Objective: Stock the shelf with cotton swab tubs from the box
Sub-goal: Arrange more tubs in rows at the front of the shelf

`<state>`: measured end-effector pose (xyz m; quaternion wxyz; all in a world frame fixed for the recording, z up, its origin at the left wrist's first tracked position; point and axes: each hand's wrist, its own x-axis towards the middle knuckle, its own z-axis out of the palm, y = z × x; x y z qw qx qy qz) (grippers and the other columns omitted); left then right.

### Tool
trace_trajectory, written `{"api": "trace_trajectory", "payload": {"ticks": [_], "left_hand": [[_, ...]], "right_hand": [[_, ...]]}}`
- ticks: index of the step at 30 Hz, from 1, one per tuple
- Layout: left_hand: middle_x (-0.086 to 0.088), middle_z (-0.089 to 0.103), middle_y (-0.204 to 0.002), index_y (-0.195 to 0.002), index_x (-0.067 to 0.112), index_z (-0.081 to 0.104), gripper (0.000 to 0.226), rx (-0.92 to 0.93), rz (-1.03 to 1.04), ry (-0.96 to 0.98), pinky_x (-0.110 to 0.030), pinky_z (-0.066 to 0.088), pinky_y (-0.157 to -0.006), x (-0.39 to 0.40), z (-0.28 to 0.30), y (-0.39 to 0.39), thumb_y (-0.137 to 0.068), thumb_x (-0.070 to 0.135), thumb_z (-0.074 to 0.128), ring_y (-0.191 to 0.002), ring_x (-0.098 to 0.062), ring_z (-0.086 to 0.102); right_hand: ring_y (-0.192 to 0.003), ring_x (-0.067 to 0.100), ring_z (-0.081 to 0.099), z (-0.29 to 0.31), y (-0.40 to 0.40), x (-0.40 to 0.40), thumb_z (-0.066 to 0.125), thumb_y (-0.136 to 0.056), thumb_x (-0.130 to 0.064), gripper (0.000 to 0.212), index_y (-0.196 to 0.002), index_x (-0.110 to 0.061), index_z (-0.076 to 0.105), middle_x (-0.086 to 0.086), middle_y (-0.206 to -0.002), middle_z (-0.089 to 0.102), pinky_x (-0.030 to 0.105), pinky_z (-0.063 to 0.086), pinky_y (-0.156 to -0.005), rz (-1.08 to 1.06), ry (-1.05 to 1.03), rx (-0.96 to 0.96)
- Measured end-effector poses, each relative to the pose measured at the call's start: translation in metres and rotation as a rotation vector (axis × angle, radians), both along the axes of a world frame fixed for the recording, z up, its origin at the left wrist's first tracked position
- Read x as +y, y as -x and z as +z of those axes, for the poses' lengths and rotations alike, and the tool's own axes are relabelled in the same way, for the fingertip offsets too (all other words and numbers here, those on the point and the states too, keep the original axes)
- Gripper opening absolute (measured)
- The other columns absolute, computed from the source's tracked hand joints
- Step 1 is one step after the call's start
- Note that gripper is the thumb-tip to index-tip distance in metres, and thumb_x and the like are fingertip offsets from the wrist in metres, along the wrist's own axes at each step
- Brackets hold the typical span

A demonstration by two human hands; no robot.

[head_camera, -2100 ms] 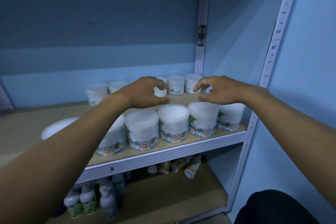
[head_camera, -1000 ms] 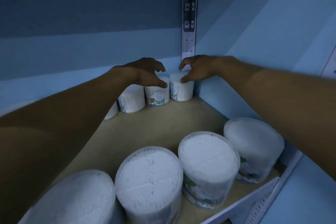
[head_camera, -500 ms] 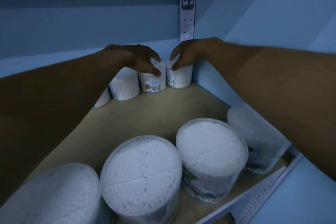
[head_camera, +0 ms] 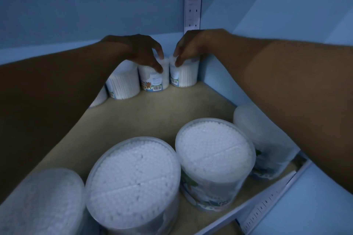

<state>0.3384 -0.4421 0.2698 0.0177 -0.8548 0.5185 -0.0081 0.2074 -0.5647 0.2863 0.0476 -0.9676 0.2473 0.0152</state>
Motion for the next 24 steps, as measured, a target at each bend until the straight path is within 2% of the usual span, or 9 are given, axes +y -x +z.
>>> {"api": "trace_trajectory", "payload": {"ticks": [4, 9, 17, 24], "left_hand": [[0.003, 0.057, -0.127, -0.119, 0.039, 0.060, 0.055, 0.013, 0.011, -0.006, -0.037, 0.044, -0.101, -0.002, 0.003, 0.005, -0.071, 0.060, 0.076, -0.116, -0.021, 0.054], [0.005, 0.054, -0.129, -0.121, 0.037, 0.059, 0.056, 0.030, -0.007, -0.023, -0.033, 0.043, -0.099, 0.002, 0.007, 0.015, -0.072, 0.060, 0.075, -0.119, -0.020, 0.051], [0.004, 0.052, -0.134, -0.124, 0.037, 0.057, 0.059, 0.024, -0.004, -0.058, -0.032, 0.044, -0.096, 0.007, 0.008, 0.035, -0.073, 0.062, 0.073, -0.121, -0.021, 0.050], [0.004, 0.048, -0.137, -0.129, 0.035, 0.055, 0.059, 0.016, -0.025, -0.057, -0.034, 0.040, -0.101, 0.022, 0.008, 0.058, -0.077, 0.060, 0.070, -0.126, -0.021, 0.046]], "right_hand": [[-0.122, 0.024, 0.057, 0.000, 0.003, 0.003, 0.080, -0.078, -0.046, 0.058, -0.131, -0.028, 0.064, -0.003, -0.138, 0.054, 0.044, 0.050, -0.102, -0.018, -0.013, 0.008], [-0.129, 0.026, 0.052, 0.001, 0.013, 0.010, 0.076, -0.082, -0.047, 0.063, -0.139, -0.027, 0.058, 0.000, -0.145, 0.048, 0.045, 0.047, -0.105, -0.021, 0.000, 0.053], [-0.131, 0.023, 0.049, 0.006, 0.044, 0.020, 0.072, -0.088, -0.039, 0.058, -0.142, -0.025, 0.055, 0.000, -0.150, 0.045, 0.035, 0.045, -0.106, 0.029, -0.015, 0.065], [-0.117, 0.020, 0.058, 0.004, 0.065, 0.028, 0.082, -0.077, -0.042, 0.052, -0.126, -0.031, 0.068, -0.005, -0.132, 0.058, 0.038, 0.051, -0.100, -0.038, -0.128, -0.008]]}}
